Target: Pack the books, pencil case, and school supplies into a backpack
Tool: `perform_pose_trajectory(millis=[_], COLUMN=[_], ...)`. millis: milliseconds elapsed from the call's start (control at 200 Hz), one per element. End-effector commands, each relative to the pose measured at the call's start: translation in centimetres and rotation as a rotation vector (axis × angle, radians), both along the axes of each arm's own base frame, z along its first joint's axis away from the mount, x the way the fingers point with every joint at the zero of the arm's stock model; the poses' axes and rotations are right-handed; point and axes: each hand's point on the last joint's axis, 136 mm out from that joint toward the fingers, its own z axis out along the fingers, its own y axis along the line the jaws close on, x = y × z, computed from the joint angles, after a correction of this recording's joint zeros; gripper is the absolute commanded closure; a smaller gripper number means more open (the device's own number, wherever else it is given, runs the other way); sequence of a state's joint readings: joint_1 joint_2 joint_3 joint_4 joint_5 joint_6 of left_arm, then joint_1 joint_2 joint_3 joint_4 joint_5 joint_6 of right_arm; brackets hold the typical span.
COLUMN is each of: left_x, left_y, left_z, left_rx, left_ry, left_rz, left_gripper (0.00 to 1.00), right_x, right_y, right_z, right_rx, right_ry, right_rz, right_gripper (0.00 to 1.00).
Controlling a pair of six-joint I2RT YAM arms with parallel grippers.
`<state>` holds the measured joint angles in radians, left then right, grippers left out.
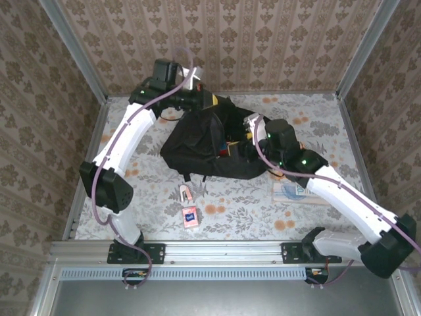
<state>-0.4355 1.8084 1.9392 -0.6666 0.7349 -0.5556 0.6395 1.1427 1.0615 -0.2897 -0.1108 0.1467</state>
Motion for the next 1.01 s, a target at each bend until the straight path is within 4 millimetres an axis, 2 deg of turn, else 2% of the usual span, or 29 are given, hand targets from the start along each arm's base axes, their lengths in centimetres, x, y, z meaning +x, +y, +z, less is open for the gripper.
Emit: perform_pose_trajectory(millis=[0, 75, 145, 215, 265, 400, 510, 570, 700, 770, 1000], left_x=[2.4, 3.4, 4.2, 4.7, 4.9, 5.3, 5.2, 5.2, 5.1, 5.2, 5.6], left_y=[1.2, 2.2, 3.5, 4.3, 4.9, 6.1, 6.5, 6.7, 6.8, 7.0, 7.5], left_z=[2.3, 1.6, 0.6, -0.1, -0.6, -2.2, -3.2, -3.4, -3.1, -3.1, -3.2], left_rx=[-0.021, 0.038, 0.084, 0.078, 0.064, 0.082, 0.085, 0.082, 0.045, 0.045, 0.006], left_ry=[-0.08, -0.101, -0.119, -0.115, -0.107, -0.095, -0.096, -0.089, -0.075, -0.076, -0.043], left_rz=[0.054, 0.096, 0.151, 0.181, 0.199, 0.236, 0.252, 0.257, 0.254, 0.262, 0.272], left_gripper=[1.0, 1.0, 1.0, 1.0, 1.0, 1.0, 1.0, 1.0, 1.0, 1.0, 1.0], right_x=[-5.2, -7.4, -8.5, -8.8, -9.1, -9.6, -8.3, -7.9, -7.1, -6.3, -5.2], right_y=[3.5, 5.6, 7.0, 8.0, 9.1, 11.6, 11.9, 13.0, 14.7, 14.9, 16.6], right_z=[-2.9, -4.9, -7.3, -9.7, -12.2, -15.9, -17.6, -18.3, -19.4, -20.1, -22.2], right_rx=[-0.124, -0.159, -0.194, -0.239, -0.297, -0.435, -0.519, -0.52, -0.546, -0.581, -0.626], right_ry=[0.009, 0.079, 0.222, 0.364, 0.434, 0.541, 0.625, 0.664, 0.704, 0.698, 0.702], right_rz=[0.206, 0.235, 0.209, 0.169, 0.156, 0.106, -0.036, -0.051, -0.107, -0.161, -0.172], right_gripper=[0.26, 0.24, 0.24, 0.26, 0.27, 0.24, 0.2, 0.17, 0.08, 0.05, 0.03])
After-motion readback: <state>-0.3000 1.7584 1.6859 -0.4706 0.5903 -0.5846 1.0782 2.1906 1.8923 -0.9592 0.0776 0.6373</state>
